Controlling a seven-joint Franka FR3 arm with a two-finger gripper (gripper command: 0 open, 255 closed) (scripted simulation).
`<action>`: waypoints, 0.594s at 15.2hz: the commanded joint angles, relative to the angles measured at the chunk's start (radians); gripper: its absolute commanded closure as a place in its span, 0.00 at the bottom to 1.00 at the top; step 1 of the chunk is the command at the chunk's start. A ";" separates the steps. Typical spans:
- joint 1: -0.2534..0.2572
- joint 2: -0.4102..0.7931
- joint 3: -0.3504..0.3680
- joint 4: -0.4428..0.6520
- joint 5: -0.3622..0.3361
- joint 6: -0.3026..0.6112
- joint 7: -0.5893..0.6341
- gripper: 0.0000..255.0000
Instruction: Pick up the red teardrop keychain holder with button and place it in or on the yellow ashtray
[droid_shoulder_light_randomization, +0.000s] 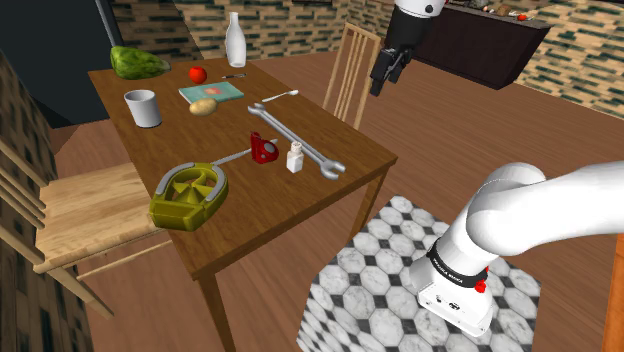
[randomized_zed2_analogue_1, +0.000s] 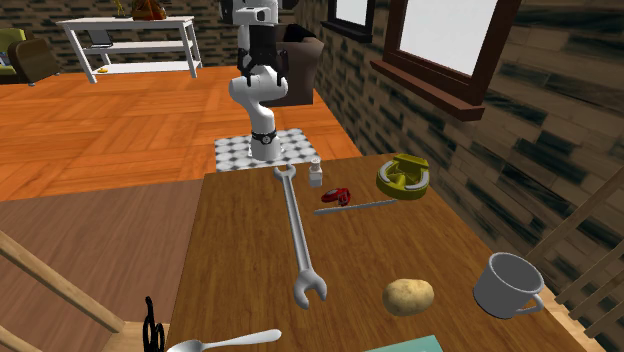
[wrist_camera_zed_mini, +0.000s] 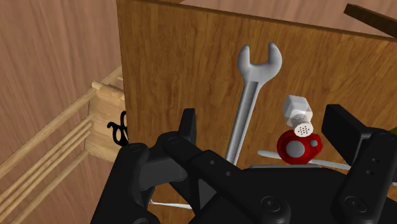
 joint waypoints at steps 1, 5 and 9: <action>0.000 0.000 0.000 0.000 0.000 0.000 0.000 0.00; 0.012 0.103 0.008 -0.021 0.032 0.130 0.030 0.00; 0.025 0.221 0.016 -0.020 0.064 0.255 0.054 0.00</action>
